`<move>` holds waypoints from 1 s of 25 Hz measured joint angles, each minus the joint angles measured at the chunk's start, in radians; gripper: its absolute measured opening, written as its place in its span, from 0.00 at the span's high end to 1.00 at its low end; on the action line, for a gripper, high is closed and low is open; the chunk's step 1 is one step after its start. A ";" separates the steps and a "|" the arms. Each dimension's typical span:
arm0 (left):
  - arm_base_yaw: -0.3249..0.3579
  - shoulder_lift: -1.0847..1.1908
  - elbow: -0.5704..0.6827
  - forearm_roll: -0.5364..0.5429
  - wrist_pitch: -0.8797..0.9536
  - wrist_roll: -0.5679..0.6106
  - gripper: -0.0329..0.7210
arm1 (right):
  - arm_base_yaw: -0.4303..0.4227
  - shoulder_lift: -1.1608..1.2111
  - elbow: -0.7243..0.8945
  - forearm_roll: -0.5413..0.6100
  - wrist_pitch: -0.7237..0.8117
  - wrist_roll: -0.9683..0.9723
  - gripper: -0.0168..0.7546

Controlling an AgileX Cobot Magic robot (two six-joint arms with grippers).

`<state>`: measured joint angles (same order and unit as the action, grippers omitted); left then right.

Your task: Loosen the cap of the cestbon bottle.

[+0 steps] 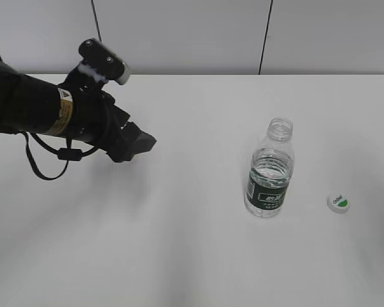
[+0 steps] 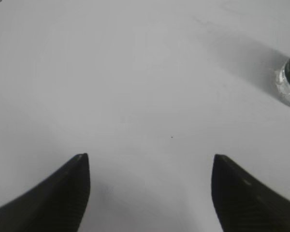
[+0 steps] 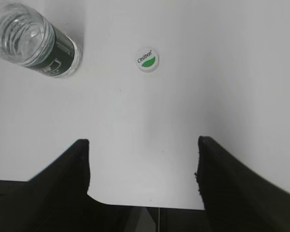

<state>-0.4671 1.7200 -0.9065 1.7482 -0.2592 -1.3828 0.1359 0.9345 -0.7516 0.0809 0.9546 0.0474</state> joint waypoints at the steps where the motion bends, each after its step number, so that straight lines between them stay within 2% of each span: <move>1: 0.000 -0.014 0.013 0.000 0.022 0.000 0.17 | 0.000 -0.017 0.000 0.005 0.014 0.000 0.30; 6: 0.000 -0.079 0.076 -0.001 0.134 0.000 0.18 | 0.000 -0.126 0.000 0.086 0.086 0.001 0.30; 12: 0.000 -0.124 0.086 -0.001 0.162 0.000 0.18 | 0.000 -0.250 0.000 0.227 0.145 0.001 0.30; 18: -0.001 -0.147 0.098 -0.001 0.164 0.010 0.19 | 0.000 -0.295 0.000 0.208 0.244 0.001 0.30; 25: -0.036 -0.147 0.125 -0.002 0.259 0.079 0.19 | 0.000 -0.295 0.000 0.120 0.260 0.002 0.30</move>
<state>-0.5028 1.5727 -0.7813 1.7462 0.0000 -1.3039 0.1359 0.6393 -0.7516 0.2013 1.2141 0.0493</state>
